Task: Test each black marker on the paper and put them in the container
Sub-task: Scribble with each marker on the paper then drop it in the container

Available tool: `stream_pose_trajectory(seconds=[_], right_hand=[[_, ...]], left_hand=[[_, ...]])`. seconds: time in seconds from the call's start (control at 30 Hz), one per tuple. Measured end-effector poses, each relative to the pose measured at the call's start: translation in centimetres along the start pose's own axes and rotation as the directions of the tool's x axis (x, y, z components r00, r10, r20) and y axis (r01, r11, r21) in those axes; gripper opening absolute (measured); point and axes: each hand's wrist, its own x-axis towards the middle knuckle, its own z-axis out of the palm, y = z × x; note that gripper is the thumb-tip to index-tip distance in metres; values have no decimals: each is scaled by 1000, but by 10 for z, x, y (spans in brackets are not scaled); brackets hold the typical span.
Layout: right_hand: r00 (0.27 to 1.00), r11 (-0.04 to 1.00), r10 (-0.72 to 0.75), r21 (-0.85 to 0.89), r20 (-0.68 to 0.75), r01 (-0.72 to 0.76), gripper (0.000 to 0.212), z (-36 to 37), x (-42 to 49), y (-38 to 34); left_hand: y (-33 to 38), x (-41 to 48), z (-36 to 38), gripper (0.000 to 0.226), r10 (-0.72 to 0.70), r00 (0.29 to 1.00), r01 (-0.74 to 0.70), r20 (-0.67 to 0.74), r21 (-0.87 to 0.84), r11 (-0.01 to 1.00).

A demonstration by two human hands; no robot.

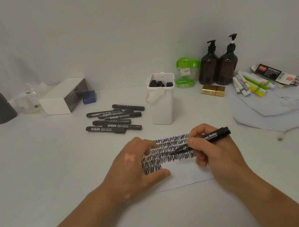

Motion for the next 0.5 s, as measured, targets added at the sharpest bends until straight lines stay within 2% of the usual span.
stream_pose_trajectory(seconds=[0.1,0.17,0.27,0.5], right_hand=[[994,992,84,-98,66,-77,17,8,-3,5],[991,974,86,-219,101,-62,14,13,-5,7],[995,925,73,-378,69,-42,9,14,-7,8],[995,893,44,-451,91,1,17,16,-8,8]], left_hand=[[-5,0,2,74,-43,993,38,107,51,998],[-6,0,3,76,-67,987,56,149,75,996],[-7,0,5,74,-87,983,71,162,100,992],[-9,0,6,72,-94,982,76,164,110,991]])
